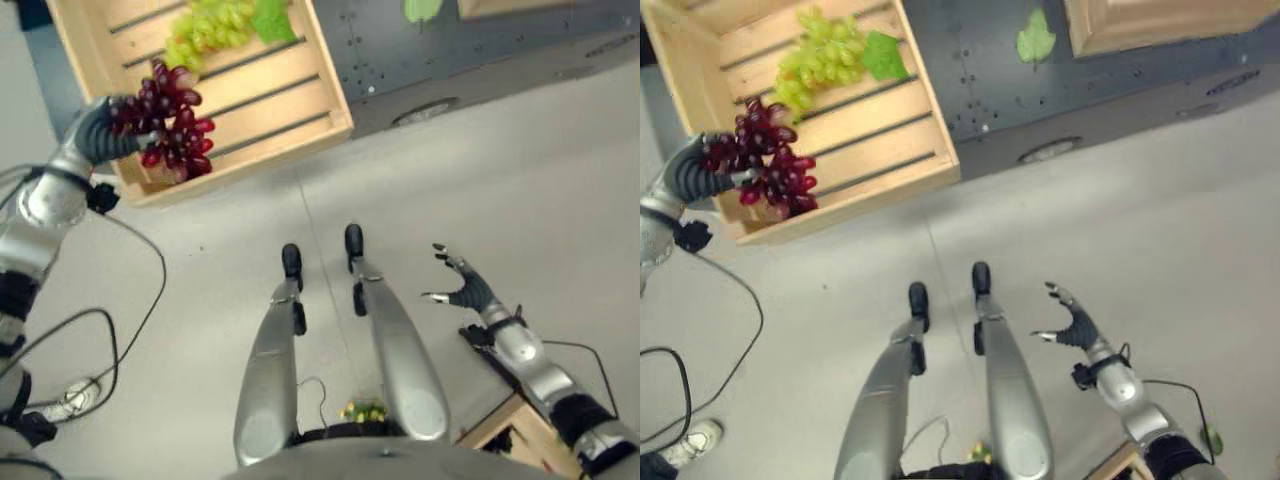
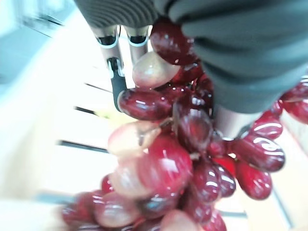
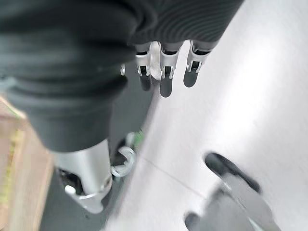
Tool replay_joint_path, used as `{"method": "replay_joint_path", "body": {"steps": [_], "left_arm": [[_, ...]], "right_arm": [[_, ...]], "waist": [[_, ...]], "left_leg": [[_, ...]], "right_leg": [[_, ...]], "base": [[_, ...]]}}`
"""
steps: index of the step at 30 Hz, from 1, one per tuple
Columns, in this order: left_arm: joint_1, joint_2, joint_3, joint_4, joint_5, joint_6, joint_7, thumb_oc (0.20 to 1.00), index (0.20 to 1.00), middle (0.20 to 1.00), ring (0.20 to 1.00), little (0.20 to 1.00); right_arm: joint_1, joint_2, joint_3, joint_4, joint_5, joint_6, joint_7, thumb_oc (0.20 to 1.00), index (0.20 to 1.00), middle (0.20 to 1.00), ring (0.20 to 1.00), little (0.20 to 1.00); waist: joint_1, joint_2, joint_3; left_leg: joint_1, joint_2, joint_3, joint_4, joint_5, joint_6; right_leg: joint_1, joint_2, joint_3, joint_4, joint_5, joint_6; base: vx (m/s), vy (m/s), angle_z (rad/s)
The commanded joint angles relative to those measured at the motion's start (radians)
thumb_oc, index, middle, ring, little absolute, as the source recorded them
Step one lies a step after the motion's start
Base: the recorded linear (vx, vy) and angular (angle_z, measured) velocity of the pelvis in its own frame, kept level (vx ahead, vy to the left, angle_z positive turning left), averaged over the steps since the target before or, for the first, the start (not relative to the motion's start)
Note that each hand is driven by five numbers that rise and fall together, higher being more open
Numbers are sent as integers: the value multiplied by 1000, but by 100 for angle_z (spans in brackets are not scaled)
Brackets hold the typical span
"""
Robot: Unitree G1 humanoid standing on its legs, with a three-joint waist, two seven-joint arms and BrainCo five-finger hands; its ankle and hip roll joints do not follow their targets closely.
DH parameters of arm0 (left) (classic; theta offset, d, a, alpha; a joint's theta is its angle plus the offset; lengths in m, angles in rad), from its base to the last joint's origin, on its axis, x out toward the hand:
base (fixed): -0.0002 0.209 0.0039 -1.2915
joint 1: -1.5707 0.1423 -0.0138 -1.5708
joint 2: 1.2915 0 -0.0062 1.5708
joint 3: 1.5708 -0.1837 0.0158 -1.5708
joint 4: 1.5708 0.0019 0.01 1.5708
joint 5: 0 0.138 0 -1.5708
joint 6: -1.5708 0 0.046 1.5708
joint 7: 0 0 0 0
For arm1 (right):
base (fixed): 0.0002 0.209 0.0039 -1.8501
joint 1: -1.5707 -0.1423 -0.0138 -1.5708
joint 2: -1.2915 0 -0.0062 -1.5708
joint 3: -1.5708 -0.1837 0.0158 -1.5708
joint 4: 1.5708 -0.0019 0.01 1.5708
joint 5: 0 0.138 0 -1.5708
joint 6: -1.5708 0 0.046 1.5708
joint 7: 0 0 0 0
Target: Pick up the fruits from the basket on one side to the basket on the other side
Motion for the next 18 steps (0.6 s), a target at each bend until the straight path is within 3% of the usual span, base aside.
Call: {"method": "replay_joint_path", "body": {"steps": [1,4,12,17,18], "left_arm": [[-10,17,144,-73,-168,-100,-3,200,200,200,200,200],[91,-29,243,-123,-262,-112,-28,200,200,200,200,200],[183,-87,309,-166,-336,-116,-71,200,200,200,200,200],[211,-91,295,-201,-359,-121,-125,200,200,200,200,200],[211,-91,284,-208,-375,-120,-145,200,200,200,200,200]], "right_arm": [[43,-29,-47,-81,35,-13,7,1000,1000,1000,1000,1000],[45,-34,-81,-88,34,-2,15,1000,1000,1000,1000,1000],[53,-58,-117,-135,73,2,62,1000,1000,1000,1000,1000],[8,-165,-123,-198,225,-4,184,1000,1000,1000,1000,1000],[-20,-218,-117,-223,272,0,225,1000,1000,1000,1000,1000]], "waist": [[-8,15,5],[4,8,5],[11,-5,-71],[16,-18,-130],[17,-22,-144]], "left_leg": [[70,5,-12,-7,-36,-16],[175,5,-24,-12,-54,-17],[245,6,-37,-22,-69,-15],[289,9,-43,-37,-76,-14],[302,9,-45,-42,-77,-16]], "right_leg": [[113,-16,13,-30,-45,142],[223,-21,-3,-36,-64,142],[304,-23,-15,-46,-81,144],[342,-17,-22,-52,-92,143],[354,-16,-22,-56,-94,142]], "base": [[57,5,10],[57,5,6],[61,8,11],[68,3,0],[91,-3,-2]]}}
